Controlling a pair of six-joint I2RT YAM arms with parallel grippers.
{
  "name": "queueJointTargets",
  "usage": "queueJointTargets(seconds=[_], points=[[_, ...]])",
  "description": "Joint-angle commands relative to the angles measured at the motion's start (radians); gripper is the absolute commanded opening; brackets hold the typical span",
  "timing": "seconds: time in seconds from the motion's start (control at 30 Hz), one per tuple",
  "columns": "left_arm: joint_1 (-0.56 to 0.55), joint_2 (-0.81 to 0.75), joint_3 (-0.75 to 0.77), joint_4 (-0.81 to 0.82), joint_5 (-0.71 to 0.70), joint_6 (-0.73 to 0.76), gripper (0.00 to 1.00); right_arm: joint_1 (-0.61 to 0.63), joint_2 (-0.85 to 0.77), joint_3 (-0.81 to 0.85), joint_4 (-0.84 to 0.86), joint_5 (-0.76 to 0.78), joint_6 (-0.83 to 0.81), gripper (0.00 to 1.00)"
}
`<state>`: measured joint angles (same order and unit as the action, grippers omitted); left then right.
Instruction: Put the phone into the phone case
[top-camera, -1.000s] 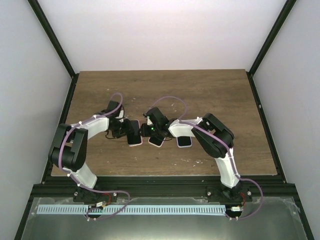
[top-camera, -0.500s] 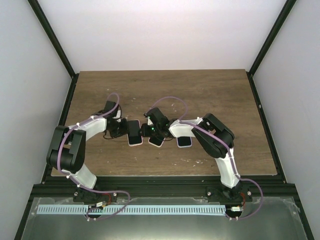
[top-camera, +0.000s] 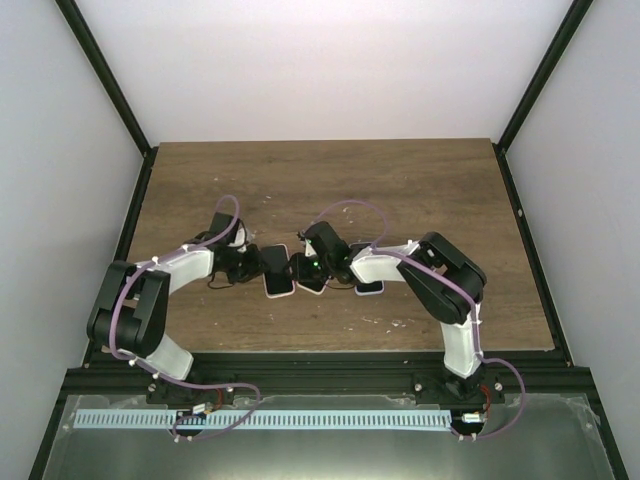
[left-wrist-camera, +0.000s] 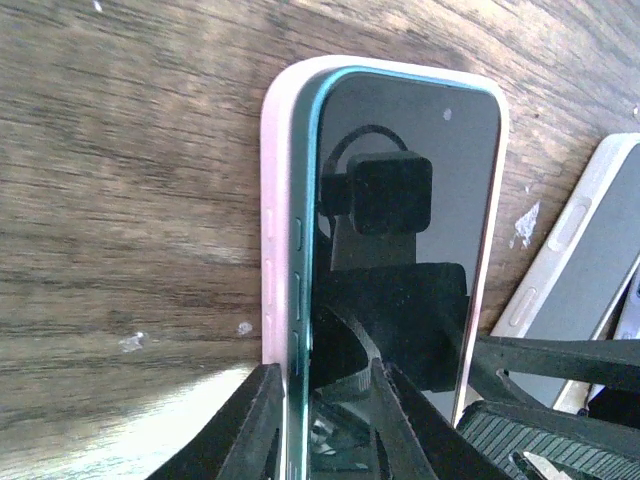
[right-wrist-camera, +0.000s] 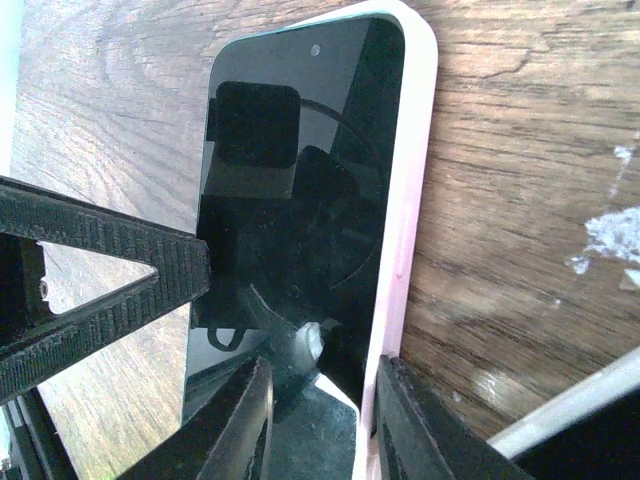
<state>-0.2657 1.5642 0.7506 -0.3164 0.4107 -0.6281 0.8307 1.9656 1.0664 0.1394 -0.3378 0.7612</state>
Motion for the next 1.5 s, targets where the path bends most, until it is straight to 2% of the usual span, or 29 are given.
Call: queueJointTargets(seconds=[0.0, 0.33, 0.5, 0.63, 0.8, 0.9, 1.07, 1.47], points=[[-0.007, -0.002, 0.001, -0.039, 0.033, 0.009, 0.27, -0.01, -0.043, -0.018, 0.01, 0.013, 0.015, 0.31], [0.056, -0.013, -0.01, -0.04, 0.027, 0.044, 0.37, -0.012, 0.034, 0.012, -0.006, -0.014, 0.022, 0.37], [0.06, 0.006, -0.066, 0.053, 0.116, 0.026, 0.31, -0.011, 0.054, 0.042, -0.012, -0.037, 0.031, 0.4], [0.06, 0.013, -0.083, 0.066, 0.114, 0.034, 0.27, -0.015, 0.046, 0.051, 0.007, -0.071, 0.048, 0.41], [0.063, 0.029, -0.09, 0.065, 0.115, 0.037, 0.14, -0.027, 0.036, 0.027, 0.152, -0.179, 0.101, 0.41], [0.068, 0.032, -0.09, 0.05, 0.116, 0.038, 0.1, -0.034, 0.032, 0.009, 0.227, -0.239, 0.137, 0.41], [0.106, 0.028, -0.122, 0.068, 0.144, 0.025, 0.08, -0.039, 0.025, -0.023, 0.337, -0.288, 0.186, 0.43], [0.114, 0.063, -0.163, 0.104, 0.14, 0.032, 0.09, -0.041, 0.056, -0.089, 0.59, -0.393, 0.307, 0.44]])
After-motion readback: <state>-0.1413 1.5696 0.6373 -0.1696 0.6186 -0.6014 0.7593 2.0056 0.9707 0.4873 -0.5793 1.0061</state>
